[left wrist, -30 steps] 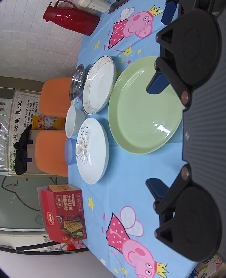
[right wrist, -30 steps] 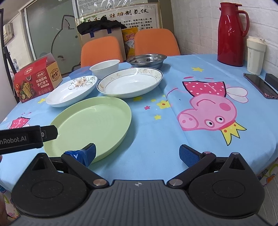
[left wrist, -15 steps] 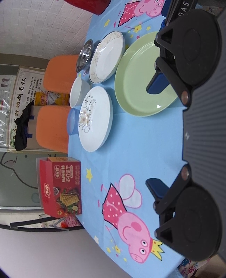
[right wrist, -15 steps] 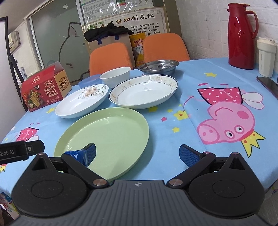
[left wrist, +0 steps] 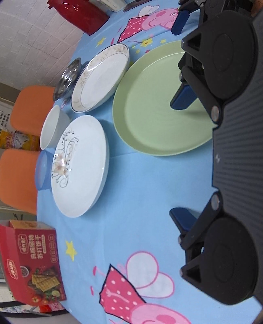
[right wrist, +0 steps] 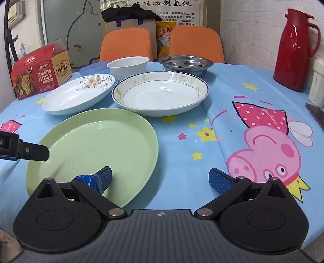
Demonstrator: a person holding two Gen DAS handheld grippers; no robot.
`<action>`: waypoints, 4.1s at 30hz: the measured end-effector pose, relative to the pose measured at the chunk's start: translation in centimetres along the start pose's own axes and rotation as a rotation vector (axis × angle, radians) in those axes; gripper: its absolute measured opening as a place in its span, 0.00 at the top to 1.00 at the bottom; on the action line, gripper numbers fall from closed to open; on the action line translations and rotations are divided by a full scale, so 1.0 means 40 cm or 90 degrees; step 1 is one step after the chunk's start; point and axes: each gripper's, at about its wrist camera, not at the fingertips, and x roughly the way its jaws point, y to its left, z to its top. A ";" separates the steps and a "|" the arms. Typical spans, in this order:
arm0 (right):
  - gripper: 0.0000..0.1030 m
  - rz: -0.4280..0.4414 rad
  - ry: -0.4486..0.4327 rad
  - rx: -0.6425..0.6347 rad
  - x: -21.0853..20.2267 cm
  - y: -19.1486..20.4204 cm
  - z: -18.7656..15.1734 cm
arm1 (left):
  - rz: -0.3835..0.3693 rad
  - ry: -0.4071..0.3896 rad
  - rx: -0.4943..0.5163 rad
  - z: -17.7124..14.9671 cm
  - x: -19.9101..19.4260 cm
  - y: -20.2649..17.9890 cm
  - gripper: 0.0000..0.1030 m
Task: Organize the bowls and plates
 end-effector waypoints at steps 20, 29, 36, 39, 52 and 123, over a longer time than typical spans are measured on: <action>0.12 0.106 -0.010 -0.078 0.045 0.027 0.030 | 0.005 -0.004 0.130 0.014 0.049 -0.048 0.03; 0.16 0.084 -0.026 -0.060 0.041 0.082 0.020 | -0.050 -0.022 0.126 -0.003 0.011 -0.055 0.54; 0.16 0.072 -0.008 -0.036 0.016 0.126 0.009 | -0.046 -0.019 0.079 -0.020 -0.031 -0.006 0.51; 0.15 0.097 -0.019 -0.050 -0.008 0.177 0.006 | 0.014 -0.051 0.083 -0.024 -0.060 0.024 0.50; 0.14 0.164 -0.031 -0.081 0.004 0.330 0.034 | 0.055 -0.060 0.022 -0.003 -0.094 0.177 0.50; 0.13 0.232 -0.012 -0.174 0.361 0.282 0.297 | 0.065 -0.044 0.037 0.334 0.211 0.253 0.15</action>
